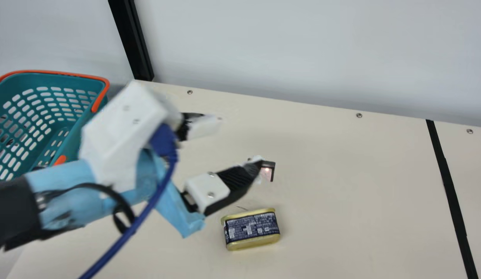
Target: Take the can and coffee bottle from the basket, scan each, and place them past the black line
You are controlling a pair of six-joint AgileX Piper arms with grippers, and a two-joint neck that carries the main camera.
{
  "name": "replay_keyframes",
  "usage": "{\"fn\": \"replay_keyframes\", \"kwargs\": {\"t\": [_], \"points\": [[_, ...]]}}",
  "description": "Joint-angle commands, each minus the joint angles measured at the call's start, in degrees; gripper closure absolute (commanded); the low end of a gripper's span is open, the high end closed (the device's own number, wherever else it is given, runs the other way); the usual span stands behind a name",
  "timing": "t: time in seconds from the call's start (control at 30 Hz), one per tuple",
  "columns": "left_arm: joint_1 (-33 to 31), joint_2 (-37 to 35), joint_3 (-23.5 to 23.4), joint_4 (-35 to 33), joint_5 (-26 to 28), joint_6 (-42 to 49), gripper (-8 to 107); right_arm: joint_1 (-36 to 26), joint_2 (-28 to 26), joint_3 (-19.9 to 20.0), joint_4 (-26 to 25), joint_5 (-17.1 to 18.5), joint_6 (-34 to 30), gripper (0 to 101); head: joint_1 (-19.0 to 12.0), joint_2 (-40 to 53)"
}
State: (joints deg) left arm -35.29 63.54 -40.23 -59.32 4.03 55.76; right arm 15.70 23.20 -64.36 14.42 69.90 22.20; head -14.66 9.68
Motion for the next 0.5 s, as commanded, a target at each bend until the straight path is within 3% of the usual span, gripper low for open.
{"fn": "replay_keyframes", "kwargs": {"t": [0.0,0.2,0.47], "points": [[0.00,0.00,0.00,0.00,0.00,0.00,9,0.00,0.00,0.00,0.00,0.00,0.00,0,-0.29,-0.04],[-0.50,-4.74,3.05,-1.31,-10.19,-1.17,9,0.00,0.00,0.00,0.00,0.00,0.00,0,-0.29,-0.04],[1.27,-2.13,3.22,7.20,-12.54,-4.36,9,3.38,3.50,0.20,-1.03,-1.88,-0.36,0,-0.29,-0.04]]}}
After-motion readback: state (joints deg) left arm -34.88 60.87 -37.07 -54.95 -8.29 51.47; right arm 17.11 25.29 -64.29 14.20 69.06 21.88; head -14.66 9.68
